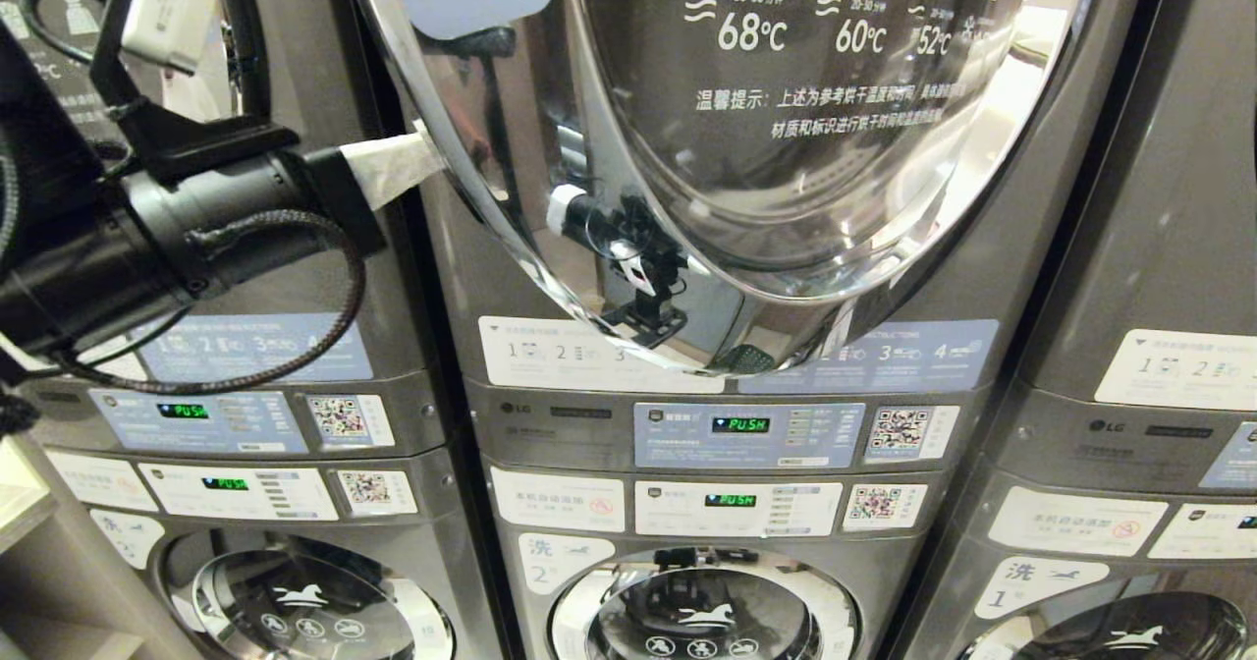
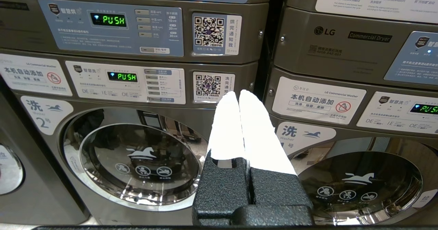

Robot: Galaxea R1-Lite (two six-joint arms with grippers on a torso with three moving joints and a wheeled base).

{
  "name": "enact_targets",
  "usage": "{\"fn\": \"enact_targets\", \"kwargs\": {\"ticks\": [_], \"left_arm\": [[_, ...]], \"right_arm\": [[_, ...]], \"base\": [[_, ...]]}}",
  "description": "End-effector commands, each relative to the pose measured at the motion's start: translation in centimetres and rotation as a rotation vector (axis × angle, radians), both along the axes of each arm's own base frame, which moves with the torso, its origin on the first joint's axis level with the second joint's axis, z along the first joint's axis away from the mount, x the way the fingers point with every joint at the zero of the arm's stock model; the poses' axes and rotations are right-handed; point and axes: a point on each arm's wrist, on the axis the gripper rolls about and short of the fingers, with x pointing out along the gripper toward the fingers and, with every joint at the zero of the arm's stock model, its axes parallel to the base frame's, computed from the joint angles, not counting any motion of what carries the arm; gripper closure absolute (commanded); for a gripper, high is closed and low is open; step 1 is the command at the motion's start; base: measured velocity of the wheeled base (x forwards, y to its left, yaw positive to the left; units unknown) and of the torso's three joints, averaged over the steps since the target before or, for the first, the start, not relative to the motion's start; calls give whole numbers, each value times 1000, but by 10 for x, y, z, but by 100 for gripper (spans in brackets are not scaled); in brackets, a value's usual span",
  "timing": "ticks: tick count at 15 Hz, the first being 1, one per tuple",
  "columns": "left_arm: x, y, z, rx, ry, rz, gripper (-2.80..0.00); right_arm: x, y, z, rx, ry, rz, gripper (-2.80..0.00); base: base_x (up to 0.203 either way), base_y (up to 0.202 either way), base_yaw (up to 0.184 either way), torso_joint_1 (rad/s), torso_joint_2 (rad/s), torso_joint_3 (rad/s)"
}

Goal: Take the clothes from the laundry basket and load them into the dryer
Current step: Open the dryer

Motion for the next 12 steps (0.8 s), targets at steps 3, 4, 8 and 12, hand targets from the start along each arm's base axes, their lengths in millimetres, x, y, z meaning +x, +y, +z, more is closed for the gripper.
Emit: {"fn": "enact_targets", "kwargs": {"ticks": [3,4,8,12], "left_arm": [[3,-6,-2,2,-7,-44,0],[3,-7,-2,2,-8,-45,0],[-4,-15,-1,3,-12,-94,0],[-17,-24,0,1,-19,-149,0]], "right_arm": [[0,0,0,-5,1,2,0],[0,0,0,-5,1,2,0],[0,0,0,-2,1,2,0],[0,0,0,-4,2,1,0]], "base": [[0,0,0,0,0,0],[0,0,0,0,0,0],[0,0,0,0,0,0],[0,0,0,0,0,0]]}}
